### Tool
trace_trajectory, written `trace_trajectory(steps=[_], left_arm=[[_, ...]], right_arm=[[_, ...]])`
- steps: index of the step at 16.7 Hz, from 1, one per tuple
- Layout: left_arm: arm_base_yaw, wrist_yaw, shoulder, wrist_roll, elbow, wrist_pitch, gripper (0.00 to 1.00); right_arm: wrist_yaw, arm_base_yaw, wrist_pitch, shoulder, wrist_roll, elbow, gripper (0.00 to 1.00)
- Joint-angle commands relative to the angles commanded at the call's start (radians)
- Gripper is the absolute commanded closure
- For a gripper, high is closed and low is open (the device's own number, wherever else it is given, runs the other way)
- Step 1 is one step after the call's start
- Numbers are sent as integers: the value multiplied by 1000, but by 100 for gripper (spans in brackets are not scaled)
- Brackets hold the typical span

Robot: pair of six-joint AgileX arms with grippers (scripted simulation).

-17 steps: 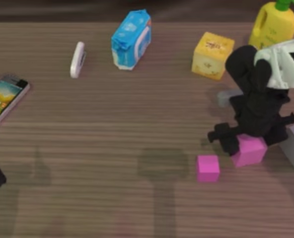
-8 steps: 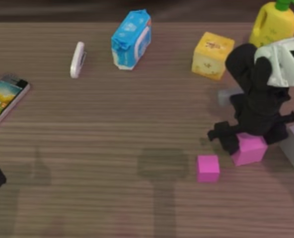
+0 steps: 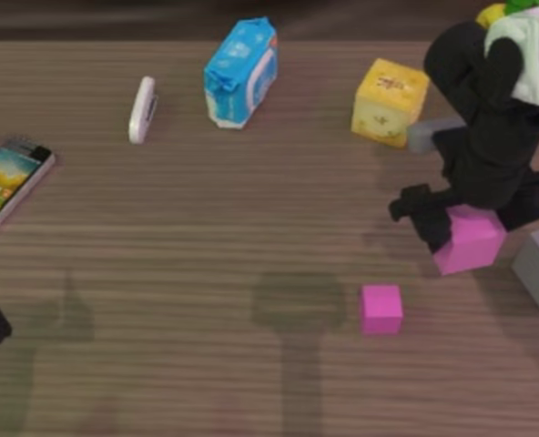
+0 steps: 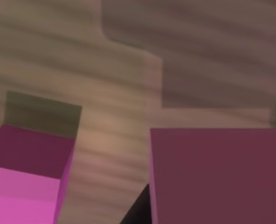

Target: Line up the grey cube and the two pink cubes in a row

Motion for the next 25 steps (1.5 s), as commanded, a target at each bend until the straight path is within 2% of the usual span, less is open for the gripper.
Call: trace_trajectory(steps=[4,7,14,17,25], left_arm=[[0,0,0,0,0,0,0],[0,0,0,0,0,0,0],[0,0,0,0,0,0,0],[0,0,0,0,0,0,0],[0,0,0,0,0,0,0]], right_arm=[[0,-3,2,5,4,-1,100],[2,47,-21,28,74,40,100],[10,290,-120,114,490,217,100],[13,372,-147,132,607,271,100],[13,388,-113,143,634,254,100]])
